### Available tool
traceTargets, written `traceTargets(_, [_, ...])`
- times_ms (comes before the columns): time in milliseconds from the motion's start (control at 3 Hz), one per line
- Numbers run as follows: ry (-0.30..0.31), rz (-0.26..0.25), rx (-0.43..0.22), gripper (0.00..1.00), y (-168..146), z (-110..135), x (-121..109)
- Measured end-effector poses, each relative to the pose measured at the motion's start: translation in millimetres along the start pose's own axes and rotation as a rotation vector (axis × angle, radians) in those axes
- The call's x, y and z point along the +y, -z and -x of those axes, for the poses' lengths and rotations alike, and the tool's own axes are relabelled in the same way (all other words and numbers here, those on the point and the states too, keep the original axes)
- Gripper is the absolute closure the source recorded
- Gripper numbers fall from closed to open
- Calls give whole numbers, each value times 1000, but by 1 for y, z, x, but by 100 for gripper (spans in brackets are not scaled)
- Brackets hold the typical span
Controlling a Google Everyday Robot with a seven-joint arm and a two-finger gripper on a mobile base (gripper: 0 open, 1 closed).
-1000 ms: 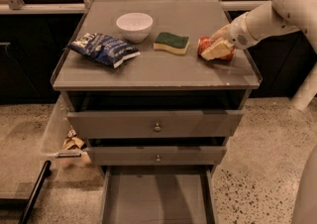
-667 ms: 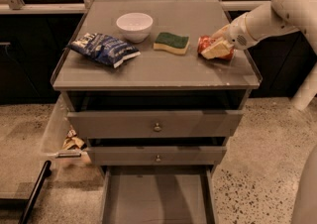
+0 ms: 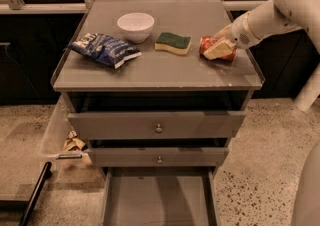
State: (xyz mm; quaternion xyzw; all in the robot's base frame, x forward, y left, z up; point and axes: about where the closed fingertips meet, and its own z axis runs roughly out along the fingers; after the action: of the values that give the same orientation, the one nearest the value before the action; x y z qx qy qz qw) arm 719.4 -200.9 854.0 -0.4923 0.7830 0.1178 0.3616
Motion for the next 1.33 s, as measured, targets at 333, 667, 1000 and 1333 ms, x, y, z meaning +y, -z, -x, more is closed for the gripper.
traceTargets(333, [64,24,-35,100,14,21,20])
traceTargets(667, [131,26,-68,100,38,36,42])
traceTargets(1000, [169,23,-98,100,61,35,68])
traceTargets(1333, [187,18,-112,100,84,18,101])
